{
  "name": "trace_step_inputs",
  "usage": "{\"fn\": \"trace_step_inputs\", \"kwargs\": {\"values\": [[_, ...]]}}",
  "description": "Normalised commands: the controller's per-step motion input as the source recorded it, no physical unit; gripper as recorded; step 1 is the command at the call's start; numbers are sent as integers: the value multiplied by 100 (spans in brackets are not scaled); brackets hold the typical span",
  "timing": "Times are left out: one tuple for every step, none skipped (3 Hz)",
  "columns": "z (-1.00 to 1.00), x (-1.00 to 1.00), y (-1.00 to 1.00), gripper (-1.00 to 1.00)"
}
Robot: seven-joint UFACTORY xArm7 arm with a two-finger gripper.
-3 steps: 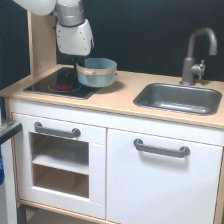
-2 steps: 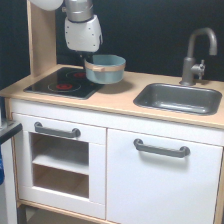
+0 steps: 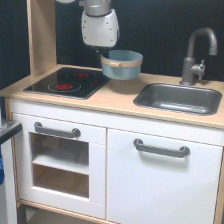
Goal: Place the pot in the sink
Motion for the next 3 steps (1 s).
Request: {"fn": "trace_step_inputs", "kwargs": {"values": [[-41,100,1,-100],[-64,99,32,-100],[-84,99,36,-100]]}}
